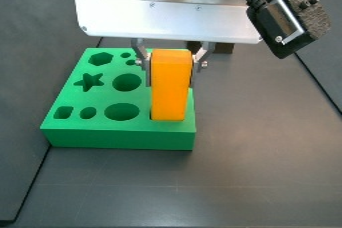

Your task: Insert the rectangle object.

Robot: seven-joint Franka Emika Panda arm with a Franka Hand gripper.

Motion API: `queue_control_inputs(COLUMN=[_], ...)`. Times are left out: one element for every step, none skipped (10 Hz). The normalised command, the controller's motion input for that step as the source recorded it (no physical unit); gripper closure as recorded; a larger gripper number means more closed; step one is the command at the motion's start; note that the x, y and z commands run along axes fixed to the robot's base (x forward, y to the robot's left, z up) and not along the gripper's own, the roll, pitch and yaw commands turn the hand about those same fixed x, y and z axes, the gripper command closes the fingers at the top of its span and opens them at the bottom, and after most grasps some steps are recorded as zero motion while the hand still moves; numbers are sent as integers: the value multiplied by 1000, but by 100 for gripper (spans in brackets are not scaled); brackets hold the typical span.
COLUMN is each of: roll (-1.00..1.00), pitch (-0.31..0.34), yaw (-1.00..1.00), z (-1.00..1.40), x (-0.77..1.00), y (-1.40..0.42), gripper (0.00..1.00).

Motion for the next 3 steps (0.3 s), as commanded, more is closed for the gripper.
queue_control_inputs(roll=[-6,29,71], pitch=[-130,-69,-37], yaw=[0,3,49], z=[-380,-197,-3], x=[0,0,-46], y=[-189,-211,-126], gripper=[100,100,100])
